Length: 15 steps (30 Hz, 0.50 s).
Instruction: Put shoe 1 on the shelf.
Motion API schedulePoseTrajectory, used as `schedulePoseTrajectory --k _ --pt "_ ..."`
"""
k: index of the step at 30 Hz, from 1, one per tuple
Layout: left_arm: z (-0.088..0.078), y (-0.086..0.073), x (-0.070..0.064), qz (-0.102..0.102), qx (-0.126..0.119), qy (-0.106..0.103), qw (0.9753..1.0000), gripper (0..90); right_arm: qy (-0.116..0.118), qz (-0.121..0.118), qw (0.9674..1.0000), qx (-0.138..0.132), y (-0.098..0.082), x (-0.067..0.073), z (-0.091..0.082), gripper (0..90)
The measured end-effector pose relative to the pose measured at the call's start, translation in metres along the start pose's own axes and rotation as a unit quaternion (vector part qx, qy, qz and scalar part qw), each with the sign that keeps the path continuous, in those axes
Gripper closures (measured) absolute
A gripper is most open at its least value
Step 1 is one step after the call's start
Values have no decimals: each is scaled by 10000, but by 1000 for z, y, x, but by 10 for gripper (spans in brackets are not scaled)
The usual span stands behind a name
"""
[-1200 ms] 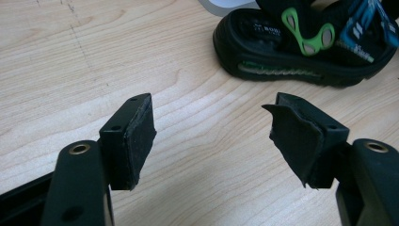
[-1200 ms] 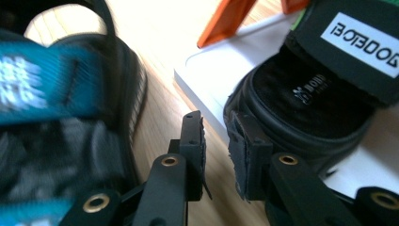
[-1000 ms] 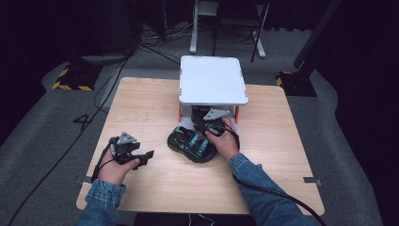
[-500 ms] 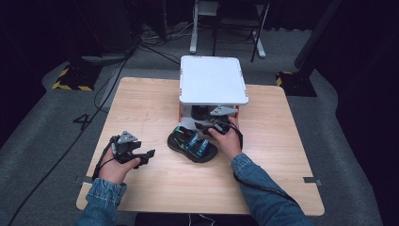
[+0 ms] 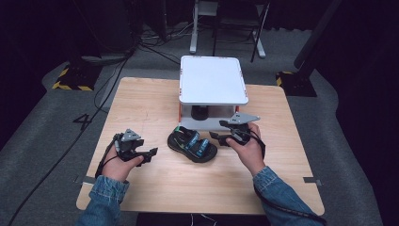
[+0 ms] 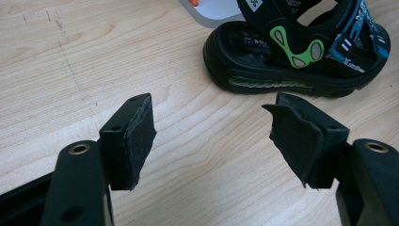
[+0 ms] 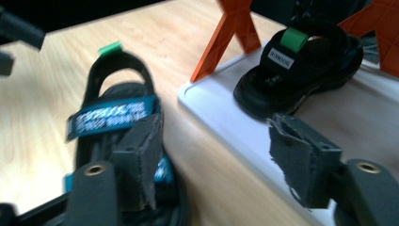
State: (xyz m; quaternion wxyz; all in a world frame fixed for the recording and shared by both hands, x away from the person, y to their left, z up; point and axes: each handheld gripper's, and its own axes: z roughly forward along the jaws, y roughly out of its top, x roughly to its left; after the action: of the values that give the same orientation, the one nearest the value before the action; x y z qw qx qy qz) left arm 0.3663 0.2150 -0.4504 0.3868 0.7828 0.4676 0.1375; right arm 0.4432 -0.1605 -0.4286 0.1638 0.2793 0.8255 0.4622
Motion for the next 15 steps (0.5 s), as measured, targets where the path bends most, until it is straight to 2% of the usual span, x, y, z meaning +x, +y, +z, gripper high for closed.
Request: schedulePoseTrajectory --k 3,5,8,12,13,15 --pt "0 0 0 17 30 62 10000 312 48 167 9998 125 5 10 -1 256" --pt "-2 -1 1 51 -7 69 10000 312 165 199 9996 133 8 15 0 228" --pt "-5 -3 3 -18 -11 103 9999 312 259 233 9994 85 13 25 4 179" --pt "-11 -8 6 -84 -61 186 9998 312 293 159 9994 56 19 35 11 182" --pt "-13 -9 7 -111 -70 209 9997 312 331 173 9993 55 21 37 13 204" --pt "-16 -11 9 -121 -84 265 9995 312 440 108 9990 55 25 42 17 313"
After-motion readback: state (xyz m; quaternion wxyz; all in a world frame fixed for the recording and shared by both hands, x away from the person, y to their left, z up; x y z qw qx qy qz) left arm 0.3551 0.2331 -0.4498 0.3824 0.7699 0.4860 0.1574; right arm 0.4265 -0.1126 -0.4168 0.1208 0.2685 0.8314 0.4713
